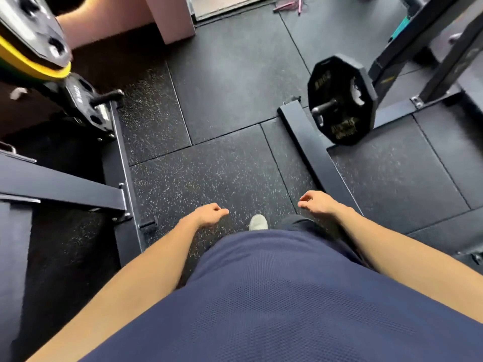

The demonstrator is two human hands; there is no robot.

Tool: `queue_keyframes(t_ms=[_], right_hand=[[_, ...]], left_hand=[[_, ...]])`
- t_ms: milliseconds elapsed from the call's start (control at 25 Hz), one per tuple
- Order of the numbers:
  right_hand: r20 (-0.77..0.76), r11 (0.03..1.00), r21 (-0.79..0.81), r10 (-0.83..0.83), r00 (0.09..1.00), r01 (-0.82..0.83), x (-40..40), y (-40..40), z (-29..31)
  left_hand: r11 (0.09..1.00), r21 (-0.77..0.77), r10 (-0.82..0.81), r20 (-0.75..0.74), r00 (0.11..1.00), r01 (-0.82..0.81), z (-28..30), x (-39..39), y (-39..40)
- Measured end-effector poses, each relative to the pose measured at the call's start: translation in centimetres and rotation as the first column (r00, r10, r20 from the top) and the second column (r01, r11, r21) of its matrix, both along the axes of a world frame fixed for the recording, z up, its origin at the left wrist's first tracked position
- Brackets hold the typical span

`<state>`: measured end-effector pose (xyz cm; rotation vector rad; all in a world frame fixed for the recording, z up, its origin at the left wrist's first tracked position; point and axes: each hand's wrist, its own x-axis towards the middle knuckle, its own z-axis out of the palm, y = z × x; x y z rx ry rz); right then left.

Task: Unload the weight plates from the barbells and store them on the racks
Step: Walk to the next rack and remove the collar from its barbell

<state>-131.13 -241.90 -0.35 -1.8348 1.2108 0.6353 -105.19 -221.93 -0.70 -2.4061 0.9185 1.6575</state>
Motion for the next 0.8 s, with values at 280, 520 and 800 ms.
queue_keyframes(t_ms=[280, 520, 800], right_hand=[[-0.013, 0.995, 0.028, 0.091, 0.996, -0.091, 8.6, -11.9, 0.2], [-0.041, 0.95, 0.03, 0.313, 0.949, -0.312, 18.0, -23.9, 0.1], [-0.008, 0.64, 0.043, 0.768, 0.64, -0.767, 34.0, -29.3, 2.6]], left_hand=[[0.998, 0.002, 0.068, -0.038, 0.997, -0.068, -0.2, 7.0, -11.2], [0.96, 0.036, 0.28, -0.003, 0.96, -0.279, -0.2, 12.2, -18.8], [0.677, 0.001, 0.736, 0.005, 0.677, -0.736, 1.4, 13.2, -19.0]])
